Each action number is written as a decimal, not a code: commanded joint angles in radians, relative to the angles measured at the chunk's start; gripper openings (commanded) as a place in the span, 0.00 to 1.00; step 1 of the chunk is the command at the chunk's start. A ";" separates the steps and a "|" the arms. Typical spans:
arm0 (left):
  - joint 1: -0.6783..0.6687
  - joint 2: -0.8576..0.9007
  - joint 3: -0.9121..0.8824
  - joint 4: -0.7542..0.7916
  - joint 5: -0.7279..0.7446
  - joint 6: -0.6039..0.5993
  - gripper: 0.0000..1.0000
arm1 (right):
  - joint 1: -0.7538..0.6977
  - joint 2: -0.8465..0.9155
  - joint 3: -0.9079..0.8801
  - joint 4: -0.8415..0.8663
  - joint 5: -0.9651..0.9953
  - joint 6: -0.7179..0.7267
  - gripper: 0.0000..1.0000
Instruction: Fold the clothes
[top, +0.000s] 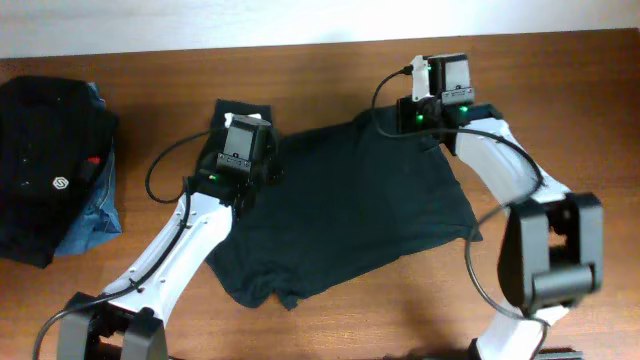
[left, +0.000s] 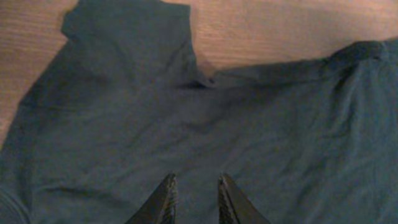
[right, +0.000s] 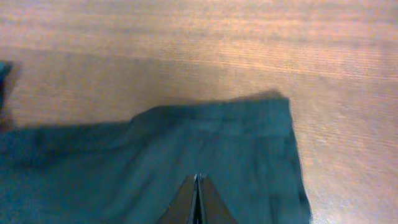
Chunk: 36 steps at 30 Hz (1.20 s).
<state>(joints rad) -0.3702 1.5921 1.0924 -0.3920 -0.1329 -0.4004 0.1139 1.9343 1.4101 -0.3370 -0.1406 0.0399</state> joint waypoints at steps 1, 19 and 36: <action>0.000 -0.014 0.010 -0.005 -0.029 0.010 0.22 | 0.004 0.099 0.009 0.061 -0.021 -0.010 0.04; 0.000 -0.014 0.010 -0.031 -0.051 0.010 0.23 | 0.002 0.308 0.010 0.245 0.002 -0.112 0.04; 0.000 -0.014 0.010 -0.061 -0.051 0.010 0.24 | -0.183 0.412 0.010 0.315 0.060 -0.111 0.08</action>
<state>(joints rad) -0.3702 1.5921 1.0924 -0.4522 -0.1699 -0.4004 -0.0135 2.2677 1.4487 0.0132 -0.1371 -0.0643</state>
